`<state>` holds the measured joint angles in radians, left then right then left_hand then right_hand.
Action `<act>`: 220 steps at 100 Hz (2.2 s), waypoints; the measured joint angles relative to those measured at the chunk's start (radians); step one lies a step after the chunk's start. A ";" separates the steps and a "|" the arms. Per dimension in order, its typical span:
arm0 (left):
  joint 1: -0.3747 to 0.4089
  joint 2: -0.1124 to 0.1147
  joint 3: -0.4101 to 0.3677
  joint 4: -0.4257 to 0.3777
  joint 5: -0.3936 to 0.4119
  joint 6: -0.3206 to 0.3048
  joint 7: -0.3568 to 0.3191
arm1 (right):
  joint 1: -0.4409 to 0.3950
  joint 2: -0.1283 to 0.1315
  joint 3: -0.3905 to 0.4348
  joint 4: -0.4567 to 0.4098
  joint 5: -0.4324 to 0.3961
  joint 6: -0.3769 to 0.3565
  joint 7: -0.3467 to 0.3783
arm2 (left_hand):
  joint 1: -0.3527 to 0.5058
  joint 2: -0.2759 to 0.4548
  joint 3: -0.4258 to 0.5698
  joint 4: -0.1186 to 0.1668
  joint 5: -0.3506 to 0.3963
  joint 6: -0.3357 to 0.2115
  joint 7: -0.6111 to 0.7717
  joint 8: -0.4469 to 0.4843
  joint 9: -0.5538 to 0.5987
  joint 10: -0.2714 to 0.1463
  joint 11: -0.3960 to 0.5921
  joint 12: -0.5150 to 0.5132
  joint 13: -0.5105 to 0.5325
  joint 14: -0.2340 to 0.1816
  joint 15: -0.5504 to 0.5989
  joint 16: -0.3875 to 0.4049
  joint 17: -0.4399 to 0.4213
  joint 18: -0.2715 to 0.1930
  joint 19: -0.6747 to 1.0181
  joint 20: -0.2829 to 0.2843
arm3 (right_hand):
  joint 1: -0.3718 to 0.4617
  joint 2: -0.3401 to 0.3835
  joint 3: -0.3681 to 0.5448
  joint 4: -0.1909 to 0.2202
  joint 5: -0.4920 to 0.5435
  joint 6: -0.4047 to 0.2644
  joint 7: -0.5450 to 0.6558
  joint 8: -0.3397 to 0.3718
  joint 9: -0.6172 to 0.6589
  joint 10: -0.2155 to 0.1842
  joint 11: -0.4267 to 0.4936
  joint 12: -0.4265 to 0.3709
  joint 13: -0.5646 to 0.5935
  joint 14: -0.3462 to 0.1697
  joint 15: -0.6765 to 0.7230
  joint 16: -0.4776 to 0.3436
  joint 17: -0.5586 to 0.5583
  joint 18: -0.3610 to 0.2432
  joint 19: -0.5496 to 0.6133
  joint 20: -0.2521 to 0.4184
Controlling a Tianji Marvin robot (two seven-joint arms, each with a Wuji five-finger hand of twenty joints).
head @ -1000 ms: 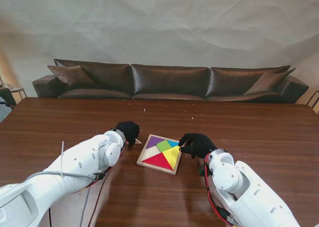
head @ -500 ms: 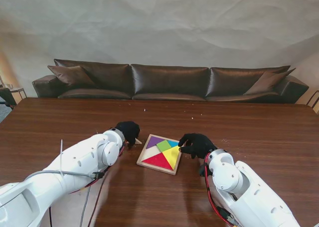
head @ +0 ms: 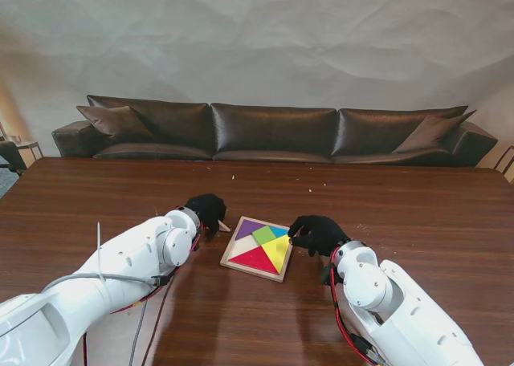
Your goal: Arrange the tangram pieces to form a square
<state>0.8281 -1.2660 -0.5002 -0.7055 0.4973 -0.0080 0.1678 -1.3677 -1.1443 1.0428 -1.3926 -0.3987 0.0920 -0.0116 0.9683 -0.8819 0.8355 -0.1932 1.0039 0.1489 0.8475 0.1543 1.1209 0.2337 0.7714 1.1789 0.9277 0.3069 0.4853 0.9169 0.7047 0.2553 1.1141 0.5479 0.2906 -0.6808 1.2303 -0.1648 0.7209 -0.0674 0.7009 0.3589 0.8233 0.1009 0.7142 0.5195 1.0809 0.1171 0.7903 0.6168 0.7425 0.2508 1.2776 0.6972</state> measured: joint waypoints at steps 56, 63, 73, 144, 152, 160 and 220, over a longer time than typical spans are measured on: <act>0.051 0.094 -0.043 -0.175 0.144 -0.018 -0.124 | -0.002 0.001 0.000 -0.002 0.004 0.000 0.006 | 0.000 0.000 0.000 0.000 0.000 0.000 0.019 -0.022 0.007 -0.004 0.012 0.039 0.085 -0.042 -0.041 -0.050 0.037 -0.002 0.000 0.012 | 0.000 0.014 0.000 0.000 0.000 0.002 0.000 0.000 0.000 0.000 0.000 0.000 0.000 0.000 0.000 0.000 0.000 0.000 0.000 0.000; 0.050 0.108 -0.042 -0.194 0.170 -0.034 -0.147 | -0.002 0.001 0.000 -0.002 0.005 0.000 0.007 | 0.000 0.000 0.000 0.000 0.000 0.000 0.019 -0.022 0.007 -0.004 0.012 0.040 0.085 -0.044 -0.041 -0.050 0.037 -0.002 0.000 0.013 | 0.000 0.014 0.000 0.000 0.000 0.002 0.000 0.000 0.000 0.000 0.000 0.000 0.000 0.000 0.000 0.000 0.000 0.000 0.000 0.000; 0.044 0.123 -0.042 -0.215 0.192 -0.055 -0.162 | -0.002 0.001 0.000 -0.002 0.007 0.000 0.007 | 0.000 0.000 0.000 0.000 0.000 0.000 0.019 -0.023 0.007 -0.004 0.012 0.041 0.085 -0.045 -0.041 -0.050 0.037 -0.002 0.000 0.013 | 0.000 0.014 0.000 0.000 0.000 0.002 0.000 0.000 0.000 0.001 0.000 0.000 0.000 0.000 0.000 0.000 0.000 0.000 0.000 0.000; -0.091 0.125 0.136 -0.238 0.248 -0.252 -0.149 | -0.002 0.001 0.001 -0.003 0.012 0.000 0.007 | 0.000 0.001 0.000 0.000 -0.006 -0.013 0.030 -0.023 -0.033 -0.008 0.012 0.076 0.082 -0.054 -0.067 -0.050 0.007 -0.011 -0.013 0.022 | 0.000 0.027 0.000 0.000 0.000 0.003 0.000 0.000 0.000 0.009 0.000 0.000 0.000 0.000 0.000 0.000 0.000 0.000 0.000 0.000; -0.116 0.106 0.174 -0.208 0.248 -0.273 -0.121 | -0.002 0.001 0.002 -0.003 0.014 0.000 0.007 | 0.000 0.001 0.000 0.000 -0.007 -0.014 0.033 -0.023 -0.034 -0.008 0.012 0.078 0.079 -0.055 -0.068 -0.050 0.003 -0.012 -0.014 0.017 | 0.000 0.027 0.000 0.000 0.000 0.003 0.000 0.000 0.000 0.009 0.000 0.000 0.000 0.000 0.000 0.000 0.000 0.000 0.000 0.000; -0.134 0.084 0.197 -0.176 0.243 -0.289 -0.104 | -0.002 0.001 0.003 -0.003 0.015 0.000 0.006 | 0.000 0.001 0.000 0.000 -0.008 -0.016 0.034 -0.023 -0.035 -0.008 0.012 0.078 0.077 -0.055 -0.070 -0.050 -0.007 -0.013 -0.026 0.008 | 0.000 0.027 0.000 0.000 0.000 0.003 0.000 0.000 0.000 0.009 0.000 0.000 0.000 0.000 0.000 0.000 0.000 0.000 0.000 0.000; -0.158 -0.001 0.291 -0.040 0.233 -0.418 0.039 | -0.002 0.001 0.009 -0.002 0.023 -0.001 0.008 | 0.000 0.001 0.000 0.000 -0.008 -0.034 0.034 -0.023 -0.058 -0.008 -0.001 0.079 0.022 -0.062 -0.096 -0.074 -0.090 -0.021 -0.040 -0.120 | 0.000 0.027 0.000 0.000 0.000 0.005 0.000 0.000 0.000 0.009 0.000 0.000 0.000 0.005 0.001 0.000 0.000 0.000 0.000 0.000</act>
<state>0.6700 -1.2669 -0.2091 -0.7451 0.7299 -0.4258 0.2066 -1.3696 -1.1435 1.0514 -1.3944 -0.3756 0.0913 -0.0032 0.9685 -0.8812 0.8350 -0.1932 0.9955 0.1150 0.8814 0.1317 1.0634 0.2254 0.7704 1.2580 0.9496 0.2448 0.3895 0.8428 0.6143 0.2348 1.0745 0.4279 0.2906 -0.6539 1.2300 -0.1648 0.7209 -0.0627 0.7009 0.3589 0.8231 0.1099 0.7142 0.5194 1.0806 0.1219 0.7916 0.6168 0.7424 0.2508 1.2778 0.6972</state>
